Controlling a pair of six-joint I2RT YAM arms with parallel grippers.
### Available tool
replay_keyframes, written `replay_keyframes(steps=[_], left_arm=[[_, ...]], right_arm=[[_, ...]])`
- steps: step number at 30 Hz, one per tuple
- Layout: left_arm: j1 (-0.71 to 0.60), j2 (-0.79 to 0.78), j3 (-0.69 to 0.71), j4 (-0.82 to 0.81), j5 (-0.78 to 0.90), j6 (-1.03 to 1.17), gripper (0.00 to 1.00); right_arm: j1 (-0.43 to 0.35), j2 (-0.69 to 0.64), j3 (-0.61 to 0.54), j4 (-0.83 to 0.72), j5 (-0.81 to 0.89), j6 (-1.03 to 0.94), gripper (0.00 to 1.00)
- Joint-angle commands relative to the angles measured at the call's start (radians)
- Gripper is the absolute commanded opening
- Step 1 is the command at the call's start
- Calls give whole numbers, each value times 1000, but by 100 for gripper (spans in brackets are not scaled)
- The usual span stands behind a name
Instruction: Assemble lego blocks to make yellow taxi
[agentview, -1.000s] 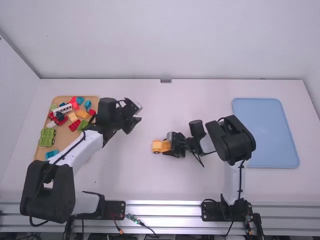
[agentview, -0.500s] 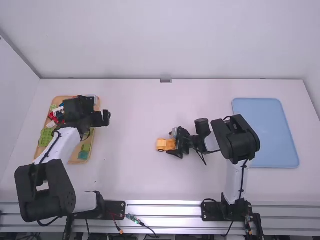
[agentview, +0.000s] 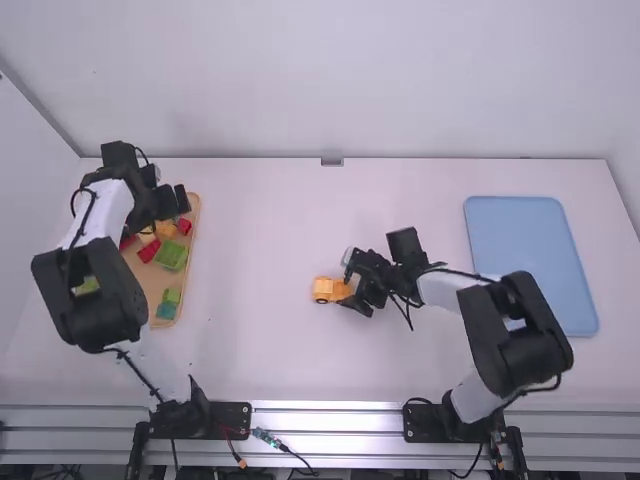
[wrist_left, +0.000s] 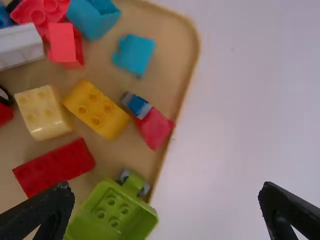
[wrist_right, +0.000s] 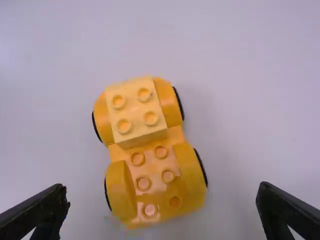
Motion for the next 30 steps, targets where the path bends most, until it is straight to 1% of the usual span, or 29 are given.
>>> replay_keyframes(steps=[1,3,6,10,11,13,14,15,17,19,24,27,30], left_arm=[[1,77,104,-53,-45,-8,99],[4,115,153,-63,-18,-17,99],[-1,121,154,-57,-45,9,99],[4,121,138,-53,-57,8,99],[6,121,138,-53,-90,2,99],[8,121,139,-48,-126,-30,99],[18,121,140,-33,-167,-97,99],[25,121,140,-26,-168,-120,99],[43,121,140,-23,-144,-124,99],[84,126,140,-22,-71,-131,99],[157,153,154,-33,-58,-167,100],[176,171,166,-53,-14,-126,99],[178,195,179,-45,-14,-132,99]], right_arm=[[-4,-90,51,-70,116,3,99],[-3,-149,76,-160,134,3,99],[-3,-197,92,-216,148,3,99],[-4,-235,95,-215,148,3,99],[-4,-236,94,-211,150,3,99],[-4,-237,94,-210,156,3,99],[-2,-237,94,-211,181,3,99],[-2,-236,94,-212,199,3,99],[-2,-236,94,-214,217,3,99],[-2,-236,94,-217,225,3,99],[-2,-236,94,-216,225,4,99],[-2,-236,94,-216,225,3,99],[-2,-236,94,-217,222,3,99]])
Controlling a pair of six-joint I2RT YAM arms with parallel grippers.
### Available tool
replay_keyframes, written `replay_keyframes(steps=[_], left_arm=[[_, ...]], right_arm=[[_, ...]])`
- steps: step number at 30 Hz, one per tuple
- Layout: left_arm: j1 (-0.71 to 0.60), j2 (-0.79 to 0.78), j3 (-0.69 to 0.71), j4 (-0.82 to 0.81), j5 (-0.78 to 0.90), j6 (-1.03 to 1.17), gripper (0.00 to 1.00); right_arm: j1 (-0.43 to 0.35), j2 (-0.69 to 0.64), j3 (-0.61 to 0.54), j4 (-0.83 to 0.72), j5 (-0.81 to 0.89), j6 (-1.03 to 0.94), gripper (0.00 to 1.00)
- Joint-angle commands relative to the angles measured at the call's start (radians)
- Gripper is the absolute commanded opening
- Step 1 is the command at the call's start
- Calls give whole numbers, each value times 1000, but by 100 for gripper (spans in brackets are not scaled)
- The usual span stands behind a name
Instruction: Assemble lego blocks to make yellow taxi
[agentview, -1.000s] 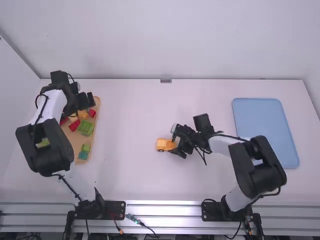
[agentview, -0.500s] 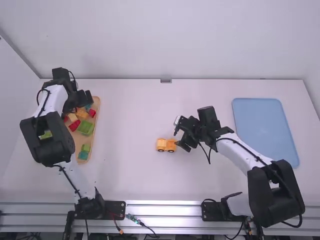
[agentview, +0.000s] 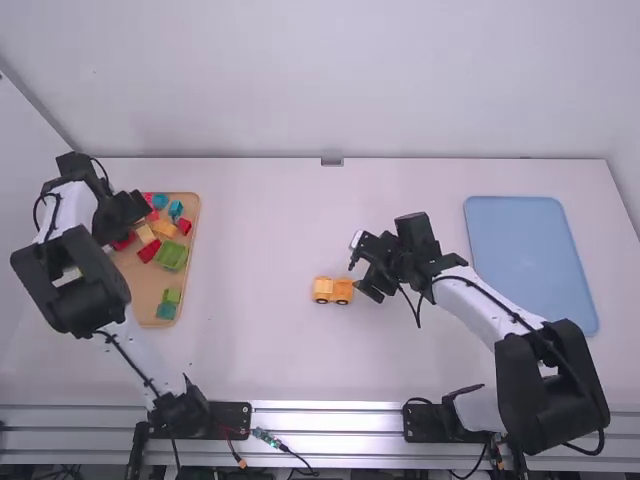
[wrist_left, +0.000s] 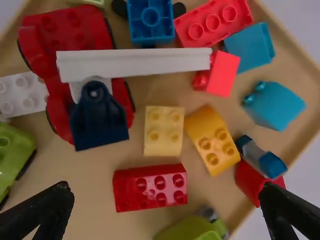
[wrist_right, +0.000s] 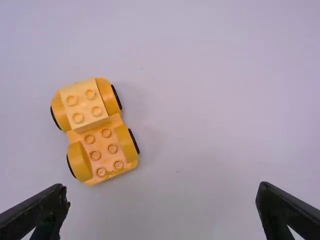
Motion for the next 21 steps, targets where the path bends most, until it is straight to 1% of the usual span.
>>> replay_keyframes(steps=[1,4,8,11,15,16,21], left_arm=[[-17,46,39,-6,27,3,99],[-18,87,87,-44,29,3,98],[-20,148,164,-103,31,3,91],[-19,184,206,-149,29,3,90],[-19,200,216,-156,29,3,88],[-19,206,216,-156,29,3,83],[-20,229,199,-116,37,2,79]], right_arm=[[0,-11,21,-5,-5,3,99],[0,-11,21,-6,-5,3,99],[0,-11,21,-5,-5,3,99],[0,-11,21,-5,-5,3,99],[0,-11,21,-5,-5,3,99],[0,-11,21,-5,-5,3,99],[0,-11,21,-6,-5,3,99]])
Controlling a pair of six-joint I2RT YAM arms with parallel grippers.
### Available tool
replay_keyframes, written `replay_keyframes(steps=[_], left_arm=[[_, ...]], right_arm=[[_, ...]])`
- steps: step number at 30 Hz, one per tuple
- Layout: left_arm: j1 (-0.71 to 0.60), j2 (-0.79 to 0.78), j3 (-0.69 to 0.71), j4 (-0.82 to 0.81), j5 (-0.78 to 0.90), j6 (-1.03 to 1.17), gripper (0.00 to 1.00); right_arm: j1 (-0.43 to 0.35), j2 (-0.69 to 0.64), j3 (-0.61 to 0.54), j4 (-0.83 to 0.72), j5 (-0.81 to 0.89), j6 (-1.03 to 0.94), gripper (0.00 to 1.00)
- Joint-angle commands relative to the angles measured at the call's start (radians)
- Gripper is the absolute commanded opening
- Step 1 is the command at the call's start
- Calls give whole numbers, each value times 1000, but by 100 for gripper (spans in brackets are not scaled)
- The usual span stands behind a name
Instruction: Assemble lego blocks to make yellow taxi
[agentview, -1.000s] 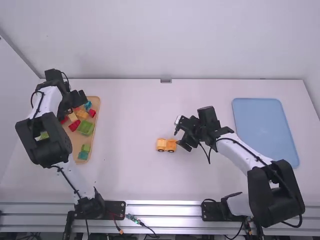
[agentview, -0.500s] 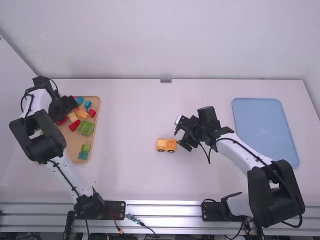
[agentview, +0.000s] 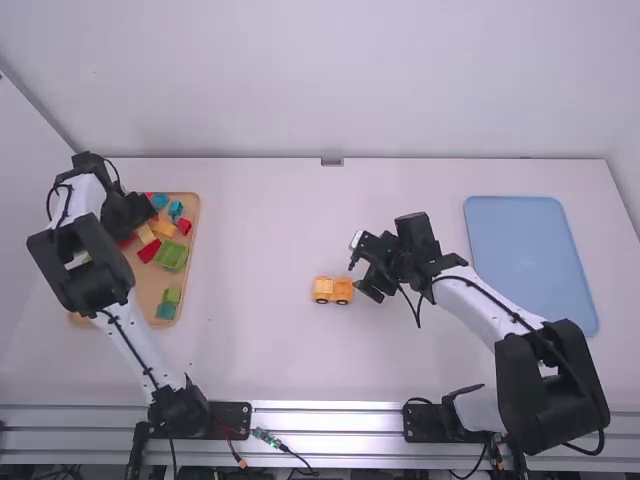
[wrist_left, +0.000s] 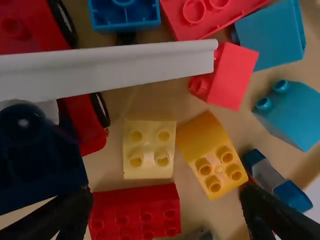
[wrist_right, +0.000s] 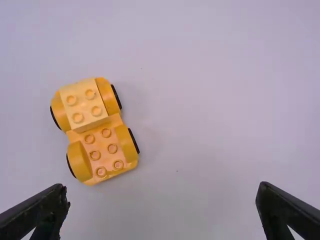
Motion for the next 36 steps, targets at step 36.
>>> replay_keyframes(steps=[36], left_arm=[[-23,41,-107,107,-68,15,52]], right_arm=[[-1,-11,21,-9,-2,0,99]])
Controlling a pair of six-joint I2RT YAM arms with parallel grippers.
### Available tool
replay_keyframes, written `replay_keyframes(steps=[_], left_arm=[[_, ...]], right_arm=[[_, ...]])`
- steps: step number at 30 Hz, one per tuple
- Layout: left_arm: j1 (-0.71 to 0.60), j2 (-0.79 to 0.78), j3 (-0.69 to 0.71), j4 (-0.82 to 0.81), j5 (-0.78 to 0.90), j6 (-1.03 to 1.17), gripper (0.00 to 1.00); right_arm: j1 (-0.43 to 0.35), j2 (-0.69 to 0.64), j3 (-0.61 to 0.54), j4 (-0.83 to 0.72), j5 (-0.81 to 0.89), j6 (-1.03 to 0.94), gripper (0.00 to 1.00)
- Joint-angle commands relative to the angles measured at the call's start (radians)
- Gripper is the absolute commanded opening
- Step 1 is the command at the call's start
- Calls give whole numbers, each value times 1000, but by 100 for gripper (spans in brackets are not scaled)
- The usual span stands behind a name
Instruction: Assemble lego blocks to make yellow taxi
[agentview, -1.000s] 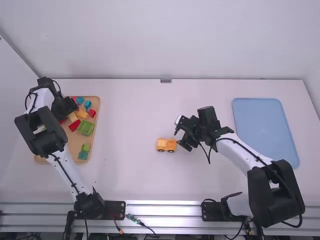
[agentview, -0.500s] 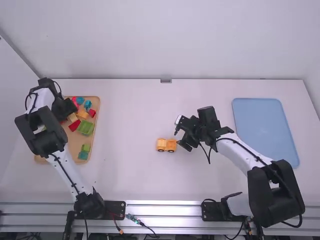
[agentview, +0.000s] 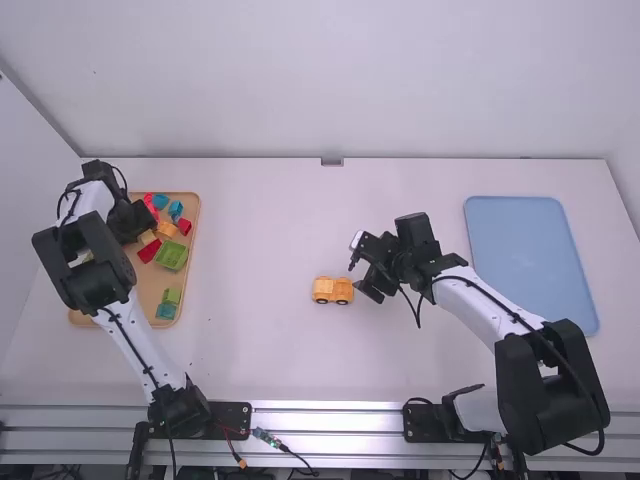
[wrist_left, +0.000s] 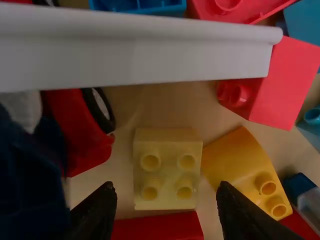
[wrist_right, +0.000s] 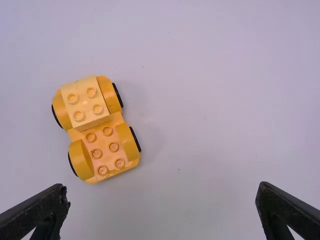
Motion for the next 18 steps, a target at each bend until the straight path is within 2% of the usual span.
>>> replay_keyframes(steps=[1,7,9,10,18], left_arm=[[-11,19,-32,11,-9,1,51],[-12,19,-37,21,-35,6,49],[-13,19,-37,8,-37,4,45],[-8,19,-37,8,-43,-2,40],[-18,19,-47,30,-80,-18,47]], right_arm=[[-1,-11,21,-2,-2,2,99],[0,-11,21,-3,-2,2,99],[0,-11,21,-3,-2,2,99],[-1,-11,21,-3,-2,2,99],[-1,-11,21,-3,-2,2,99]])
